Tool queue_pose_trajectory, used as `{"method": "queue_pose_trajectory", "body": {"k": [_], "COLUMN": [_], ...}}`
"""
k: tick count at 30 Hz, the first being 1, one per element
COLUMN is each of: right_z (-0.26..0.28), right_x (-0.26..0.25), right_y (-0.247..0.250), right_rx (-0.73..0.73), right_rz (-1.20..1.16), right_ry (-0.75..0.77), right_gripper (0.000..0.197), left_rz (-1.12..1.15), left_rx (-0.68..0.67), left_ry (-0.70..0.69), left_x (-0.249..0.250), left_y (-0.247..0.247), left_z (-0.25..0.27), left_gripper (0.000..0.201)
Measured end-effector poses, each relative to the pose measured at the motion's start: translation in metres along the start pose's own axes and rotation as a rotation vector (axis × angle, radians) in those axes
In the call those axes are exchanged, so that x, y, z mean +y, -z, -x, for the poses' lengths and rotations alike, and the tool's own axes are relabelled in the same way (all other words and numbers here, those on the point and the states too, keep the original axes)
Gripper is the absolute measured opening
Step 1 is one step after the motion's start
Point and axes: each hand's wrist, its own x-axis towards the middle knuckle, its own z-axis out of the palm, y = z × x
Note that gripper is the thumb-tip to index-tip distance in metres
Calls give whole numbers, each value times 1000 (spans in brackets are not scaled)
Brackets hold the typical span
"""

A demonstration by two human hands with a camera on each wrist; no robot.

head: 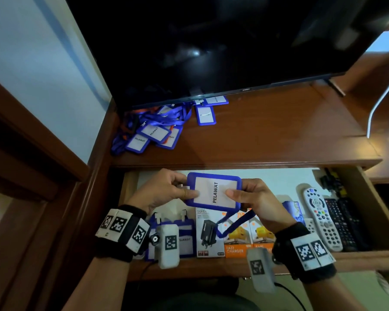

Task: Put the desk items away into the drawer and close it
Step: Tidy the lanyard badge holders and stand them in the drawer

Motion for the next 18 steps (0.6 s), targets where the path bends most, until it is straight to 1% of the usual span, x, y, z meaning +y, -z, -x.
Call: {"method": "queue_pose_trajectory", "body": {"k": [3, 6, 8, 11, 12, 14, 15, 17, 18], "right_z": [0, 0, -2, -5, -5, -3, -4, -8, -10], "right_x": [0, 0, 4, 12, 12, 12, 12, 13, 15], "right_y": [0, 1, 2, 5, 6, 6, 6, 7, 9], "right_rx": [-28, -27, -10, -7, -12, -28, -26, -1, 24], "right_rz": [44, 135, 149, 147, 152, 135, 118, 150, 187], "right_ry": [-33, -90, -97, -64, -61, -52, -36, 28, 59], "right_gripper": [14, 35, 36, 37, 33, 15, 13, 17, 29], "left_rz": [-86, -102, -75, -1, -1, -31, -49, -64, -70], "left_rx": [-74, -134, -168, -198, -215, -255, -263, -252, -234], "left_ry": [60, 72, 77, 115, 126, 129, 128, 140, 145], "left_x": [-1, -3, -3, -3, -2, 1, 3, 4, 5], "left_y": [1, 3, 5, 6, 5, 2, 0, -3, -3], "left_z": [3, 5, 9, 14, 16, 17, 17, 17, 18], "left_gripper": [15, 10, 10, 28, 28, 16, 12, 9, 9]}}
